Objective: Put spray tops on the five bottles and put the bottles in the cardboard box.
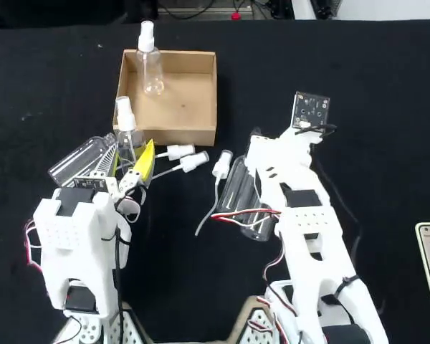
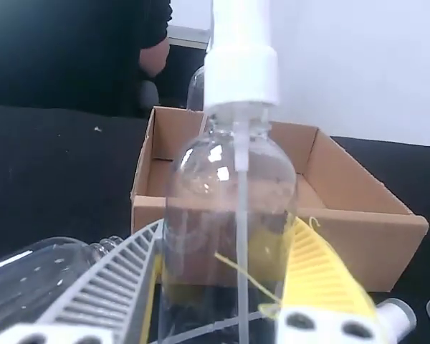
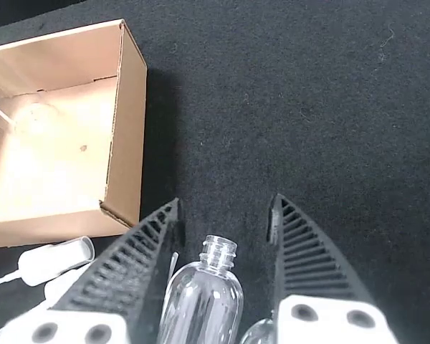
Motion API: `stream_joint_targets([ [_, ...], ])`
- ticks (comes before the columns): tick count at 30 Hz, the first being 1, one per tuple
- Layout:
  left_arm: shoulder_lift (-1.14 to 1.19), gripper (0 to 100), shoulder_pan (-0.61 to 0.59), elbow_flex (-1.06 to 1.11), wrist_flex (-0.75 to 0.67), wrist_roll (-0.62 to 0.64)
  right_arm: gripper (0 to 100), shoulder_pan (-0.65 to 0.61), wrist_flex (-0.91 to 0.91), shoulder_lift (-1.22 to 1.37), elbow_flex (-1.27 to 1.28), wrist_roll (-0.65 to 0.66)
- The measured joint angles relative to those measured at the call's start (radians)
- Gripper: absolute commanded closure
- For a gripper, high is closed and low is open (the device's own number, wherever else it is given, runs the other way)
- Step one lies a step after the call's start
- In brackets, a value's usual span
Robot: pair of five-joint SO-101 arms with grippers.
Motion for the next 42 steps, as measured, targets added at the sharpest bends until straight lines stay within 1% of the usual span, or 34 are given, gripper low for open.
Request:
stream_joint_targets([
  [4, -0.025, 81, 0.0, 0.021, 0.0, 0.0, 80.5, 0.0, 0.0, 0.0, 0.0, 0.0],
  [11, -0.255, 81, 0.005, 0.172, 0.0, 0.0, 80.5, 0.0, 0.0, 0.0, 0.0, 0.0],
  [14, -0.284, 81, 0.069, 0.232, 0.008, 0.0, 80.5, 0.0, 0.0, 0.0, 0.0, 0.0],
  [17, -0.282, 81, 0.11, 0.232, 0.051, 0.0, 80.5, 0.0, 0.0, 0.0, 0.0, 0.0],
  [21, -0.235, 81, 0.123, 0.221, 0.095, 0.0, 80.5, 0.0, 0.0, 0.0, 0.0, 0.0],
  [26, -0.138, 81, 0.126, 0.178, 0.097, 0.002, 80.5, 0.0, 0.0, 0.0, 0.0, 0.0],
  [33, -0.02, 81, 0.107, 0.114, 0.005, 0.003, 80.5, 0.0, 0.0, 0.0, 0.0, 0.0],
  [38, 0.048, 81, 0.058, 0.006, -0.002, 0.003, 80.5, 0.0, 0.0, 0.0, 0.0, 0.0],
  [42, 0.066, 80, 0.051, -0.029, -0.002, 0.003, 80.5, 0.002, 0.0, 0.0, 0.0, 0.0],
])
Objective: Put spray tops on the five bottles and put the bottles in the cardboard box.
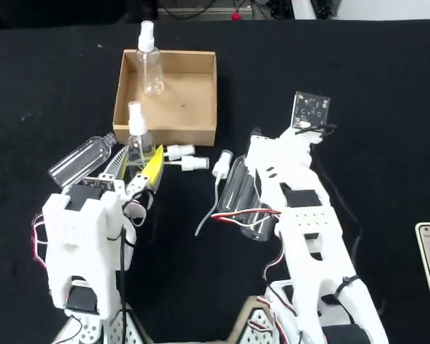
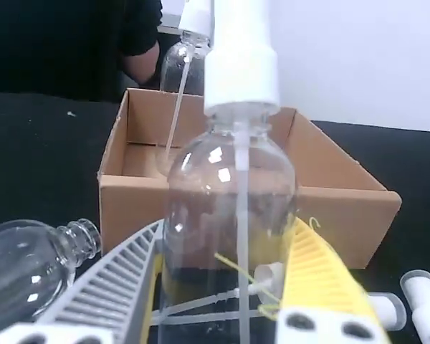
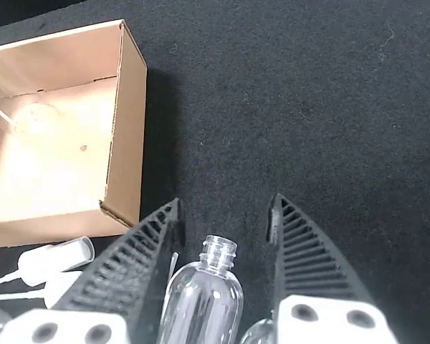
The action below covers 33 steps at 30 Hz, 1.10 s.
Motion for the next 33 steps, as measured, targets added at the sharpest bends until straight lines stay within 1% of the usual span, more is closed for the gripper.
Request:
stream_joint_targets([
  [5, 0.0, 80, 0.0, 0.0, 0.0, 0.0, 80.5, 0.034, 0.0, 0.0, 0.0, 0.0],
  [22, 0.0, 80, 0.0, 0.009, -0.006, 0.0, 80.5, 0.035, 0.0, 0.0, 0.0, 0.0],
  [26, 0.0, 80, 0.0, 0.009, -0.006, -0.026, 80.5, 0.035, 0.0, 0.0, 0.0, 0.0],
  [33, 0.0, 80, 0.0, 0.012, -0.008, -0.037, 80.5, 0.035, 0.0, 0.0, 0.0, 0.0],
])
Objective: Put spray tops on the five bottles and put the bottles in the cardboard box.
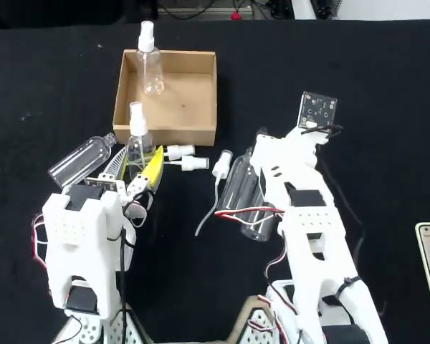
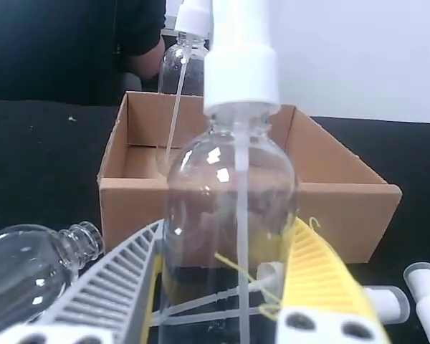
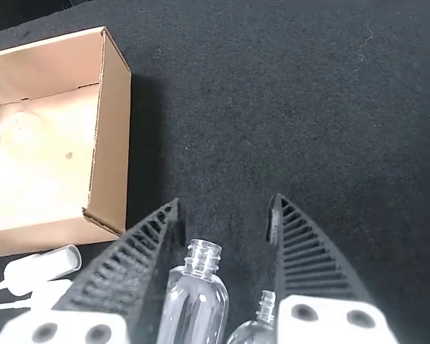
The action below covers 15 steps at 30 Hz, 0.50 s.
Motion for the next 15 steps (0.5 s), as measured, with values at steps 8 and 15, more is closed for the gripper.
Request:
stream_joint_targets([
  [8, -0.017, 80, -0.006, 0.032, 0.0, 0.0, 80.5, 0.0, 0.0, 0.0, 0.0, 0.0],
  [15, -0.02, 80, -0.011, 0.043, 0.0, 0.0, 80.5, 0.0, 0.0, 0.0, 0.0, 0.0],
])
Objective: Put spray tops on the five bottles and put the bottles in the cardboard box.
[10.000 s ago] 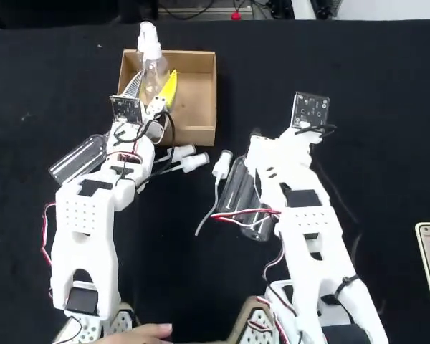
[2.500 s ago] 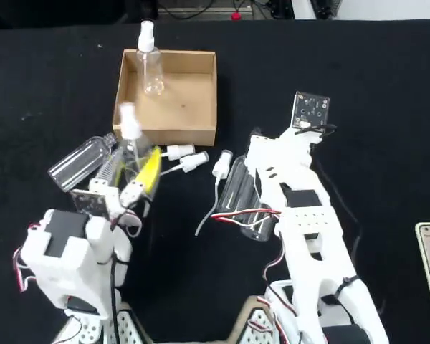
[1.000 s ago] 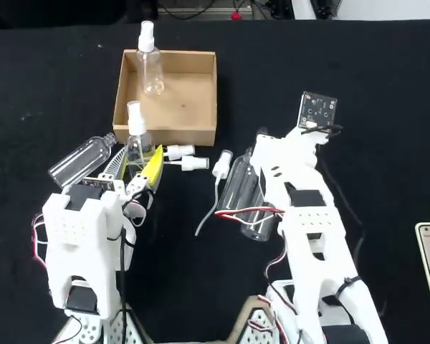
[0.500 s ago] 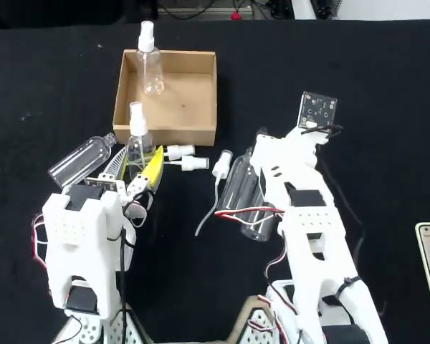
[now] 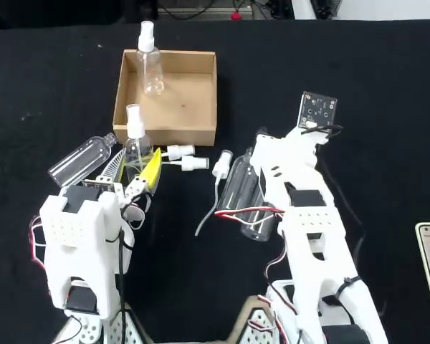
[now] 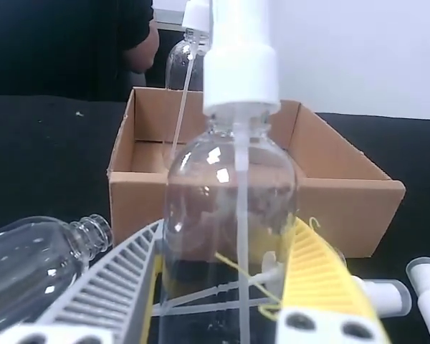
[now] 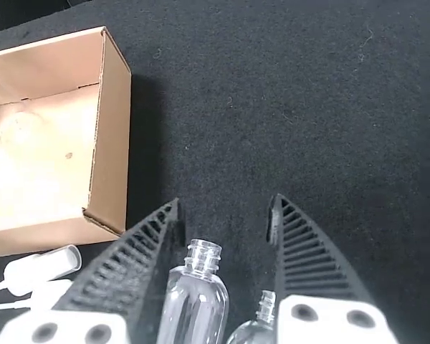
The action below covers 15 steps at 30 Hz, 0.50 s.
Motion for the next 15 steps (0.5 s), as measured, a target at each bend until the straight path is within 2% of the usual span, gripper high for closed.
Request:
stream_joint_targets([
  [13, 0.0, 80, 0.0, 0.0, 0.0, -0.002, 80.5, 0.0, 0.0, 0.0, 0.0, 0.0],
  [15, 0.0, 77, 0.0, 0.0, 0.0, -0.002, 80.5, 0.0, 0.0, 0.0, 0.0, 0.0],
])
